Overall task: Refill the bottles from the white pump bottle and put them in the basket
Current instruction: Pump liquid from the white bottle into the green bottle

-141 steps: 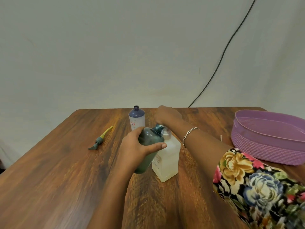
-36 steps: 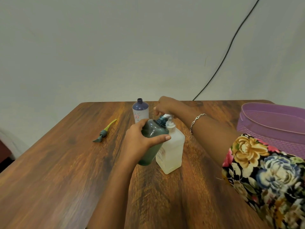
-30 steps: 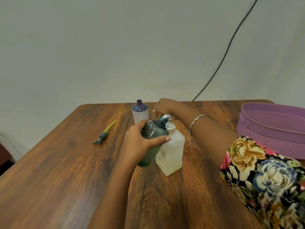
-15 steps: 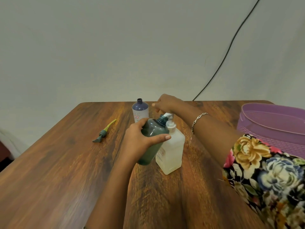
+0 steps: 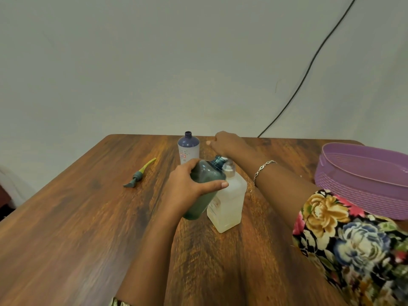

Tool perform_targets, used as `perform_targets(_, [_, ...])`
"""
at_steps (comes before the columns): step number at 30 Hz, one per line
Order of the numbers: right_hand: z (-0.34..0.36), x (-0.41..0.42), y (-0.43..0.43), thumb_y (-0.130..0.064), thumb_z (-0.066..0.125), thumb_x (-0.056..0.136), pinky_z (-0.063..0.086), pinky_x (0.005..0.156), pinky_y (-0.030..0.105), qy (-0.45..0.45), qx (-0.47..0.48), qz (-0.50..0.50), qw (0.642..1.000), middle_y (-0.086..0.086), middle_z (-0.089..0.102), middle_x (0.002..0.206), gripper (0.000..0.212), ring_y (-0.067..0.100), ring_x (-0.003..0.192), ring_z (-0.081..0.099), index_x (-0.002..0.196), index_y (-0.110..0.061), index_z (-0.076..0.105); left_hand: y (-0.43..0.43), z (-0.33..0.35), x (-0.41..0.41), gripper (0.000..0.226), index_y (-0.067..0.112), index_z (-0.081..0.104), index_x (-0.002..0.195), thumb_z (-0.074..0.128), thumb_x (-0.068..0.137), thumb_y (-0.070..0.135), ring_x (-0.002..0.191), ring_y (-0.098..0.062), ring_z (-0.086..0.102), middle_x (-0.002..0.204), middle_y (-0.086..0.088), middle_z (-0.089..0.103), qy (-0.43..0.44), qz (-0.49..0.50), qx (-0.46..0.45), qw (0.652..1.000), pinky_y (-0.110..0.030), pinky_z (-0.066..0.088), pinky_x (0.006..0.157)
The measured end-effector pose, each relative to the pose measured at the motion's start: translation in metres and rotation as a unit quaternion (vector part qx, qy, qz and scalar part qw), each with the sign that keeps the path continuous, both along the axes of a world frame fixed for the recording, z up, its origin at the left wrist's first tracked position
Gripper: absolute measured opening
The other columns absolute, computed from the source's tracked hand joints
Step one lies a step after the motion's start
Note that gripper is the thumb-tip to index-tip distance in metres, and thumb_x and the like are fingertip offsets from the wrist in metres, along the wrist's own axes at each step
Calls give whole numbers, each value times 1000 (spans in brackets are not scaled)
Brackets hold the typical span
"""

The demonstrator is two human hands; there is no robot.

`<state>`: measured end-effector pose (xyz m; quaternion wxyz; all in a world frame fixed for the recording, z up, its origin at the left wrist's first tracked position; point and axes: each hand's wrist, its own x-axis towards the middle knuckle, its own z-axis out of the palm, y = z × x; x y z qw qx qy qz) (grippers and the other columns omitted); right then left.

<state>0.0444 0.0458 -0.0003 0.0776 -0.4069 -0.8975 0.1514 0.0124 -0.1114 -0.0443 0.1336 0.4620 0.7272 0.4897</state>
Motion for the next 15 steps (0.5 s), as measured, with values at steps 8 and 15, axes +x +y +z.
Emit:
perform_targets(8, [17, 3, -4, -28, 47, 96, 38, 72, 28, -33, -31, 0, 999, 5, 53, 89, 31, 23, 84, 52, 112, -4, 58, -2, 9, 4, 56, 27, 53, 110, 79, 63, 43, 88, -2, 51, 95, 17, 54, 4, -1, 12, 1000, -12, 37, 64])
perform_targets(15, [-1, 3, 0, -31, 47, 94, 45, 84, 37, -25, 8, -42, 999, 10, 60, 114, 31, 29, 100, 57, 114, -10, 55, 0, 1, 3, 89, 19, 56, 121, 67, 44, 63, 102, -15, 56, 112, 4, 60, -15, -11, 10, 1000, -19, 43, 70])
